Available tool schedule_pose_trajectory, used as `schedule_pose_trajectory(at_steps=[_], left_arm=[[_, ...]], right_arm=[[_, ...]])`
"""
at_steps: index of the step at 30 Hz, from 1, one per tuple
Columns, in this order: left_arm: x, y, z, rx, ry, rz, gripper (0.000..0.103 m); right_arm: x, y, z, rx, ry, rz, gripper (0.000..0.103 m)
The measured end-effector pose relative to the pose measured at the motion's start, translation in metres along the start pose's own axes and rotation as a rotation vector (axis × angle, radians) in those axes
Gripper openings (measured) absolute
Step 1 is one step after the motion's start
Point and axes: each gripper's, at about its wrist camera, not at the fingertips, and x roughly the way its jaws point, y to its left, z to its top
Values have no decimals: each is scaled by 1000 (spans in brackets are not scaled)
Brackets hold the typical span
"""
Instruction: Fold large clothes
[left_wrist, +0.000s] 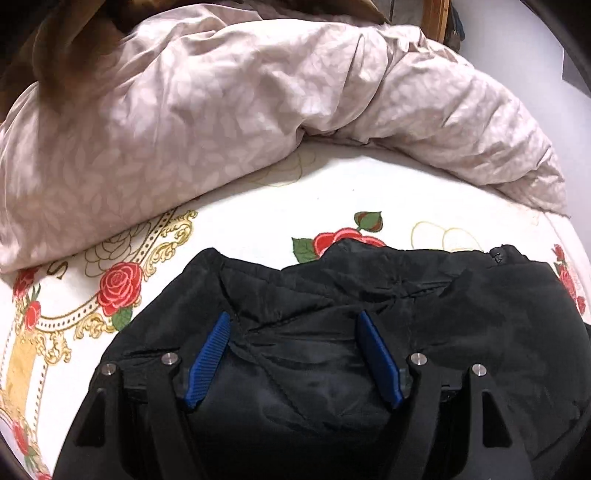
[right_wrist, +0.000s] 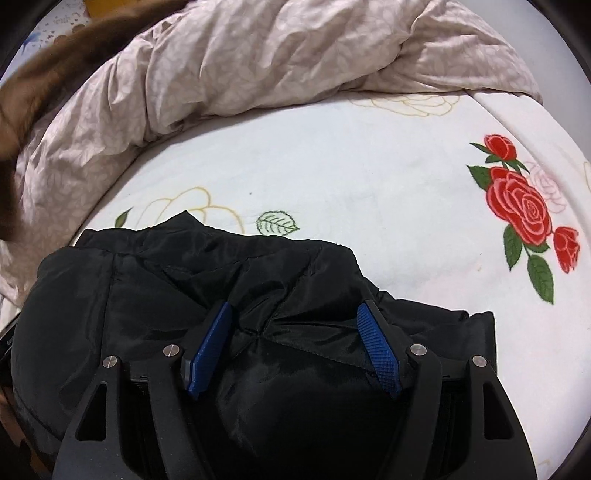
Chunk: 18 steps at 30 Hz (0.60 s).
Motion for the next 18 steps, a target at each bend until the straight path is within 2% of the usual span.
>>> schedule_pose_trajectory(at_steps=[3,5,10,13,15,18], left_arm=[[-18,5,9,-4,18,-20,73],[-38,15,11,-13,3,-44,73],[-82,38,7,-15,-96,-54,73],[-58,49,5,-26,-46,2,73],[-33,57,0,-64,9,4,74],[-14,58,-5,-77,15,17,79]], right_arm=[[-20,4,4,-4,-1,-30,70],[-44,3,4,-3,-40,-25,70],[-104,-2,-12,-6,-150,21,70],[-90,-1,-19,-20,-110,3,70],[-60,-7,-22,-11,-56,-26,70],[-37,-20,-26,10,-51,-28,70]])
